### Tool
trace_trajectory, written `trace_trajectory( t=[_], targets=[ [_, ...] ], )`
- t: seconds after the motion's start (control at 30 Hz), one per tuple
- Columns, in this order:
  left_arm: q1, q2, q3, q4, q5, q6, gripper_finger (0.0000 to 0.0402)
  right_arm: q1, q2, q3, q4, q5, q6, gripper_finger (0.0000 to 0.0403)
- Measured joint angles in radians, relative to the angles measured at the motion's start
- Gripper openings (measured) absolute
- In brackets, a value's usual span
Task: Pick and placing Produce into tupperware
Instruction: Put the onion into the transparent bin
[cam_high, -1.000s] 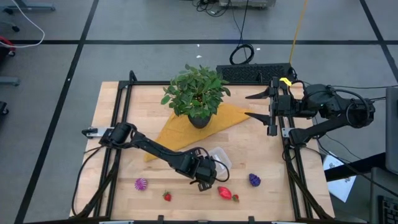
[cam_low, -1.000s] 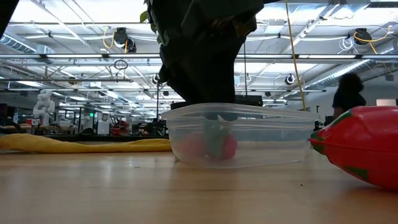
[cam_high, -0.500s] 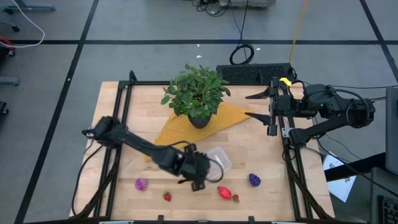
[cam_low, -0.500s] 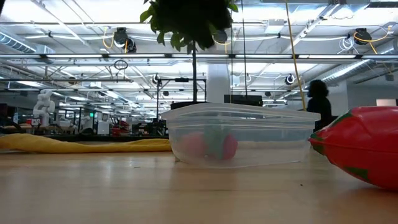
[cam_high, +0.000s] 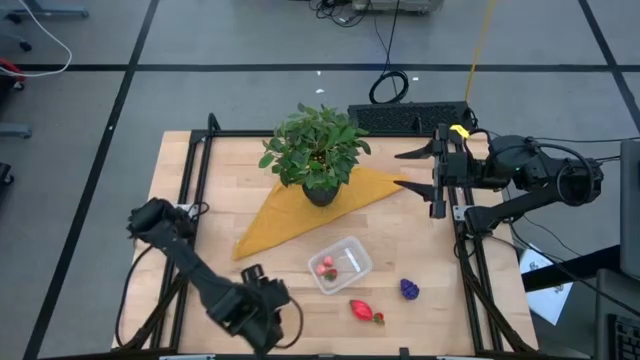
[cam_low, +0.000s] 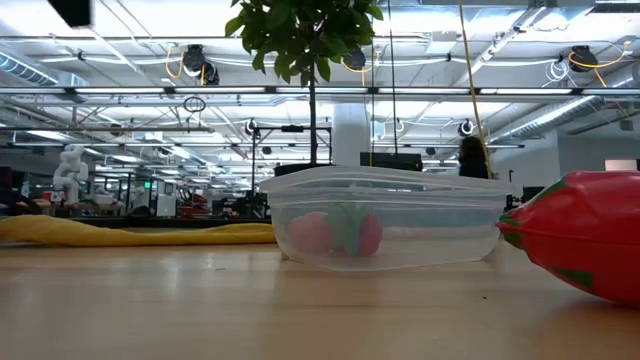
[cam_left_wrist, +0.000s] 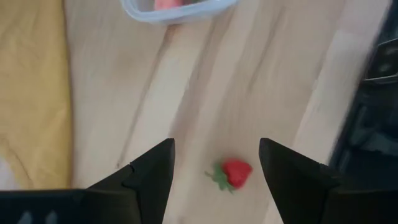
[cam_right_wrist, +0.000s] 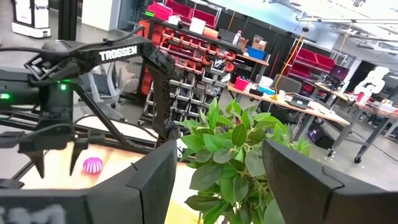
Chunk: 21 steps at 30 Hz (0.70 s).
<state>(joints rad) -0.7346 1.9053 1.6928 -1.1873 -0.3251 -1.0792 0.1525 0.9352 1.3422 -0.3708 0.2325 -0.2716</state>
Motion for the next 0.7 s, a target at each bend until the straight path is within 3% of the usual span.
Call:
trace_trajectory(
  t=[0.3, 0.53, 0.7],
  targets=[
    [-0.048, 0.0, -0.009, -0.002, -0.016, -0.124, 0.0239, 0.0, 0.0, 0.0, 0.0, 0.0, 0.025, 0.0228],
    [-0.044, 0.0, -0.095, -0.022, 0.063, -0.213, 0.0239, 0.0, 0.0, 0.0, 0.0, 0.0, 0.024, 0.0228],
    [-0.046, 0.0, -0.134, -0.127, 0.099, -0.32, 0.0239, 0.0, 0.0, 0.0, 0.0, 0.0, 0.023, 0.0228]
  ],
)
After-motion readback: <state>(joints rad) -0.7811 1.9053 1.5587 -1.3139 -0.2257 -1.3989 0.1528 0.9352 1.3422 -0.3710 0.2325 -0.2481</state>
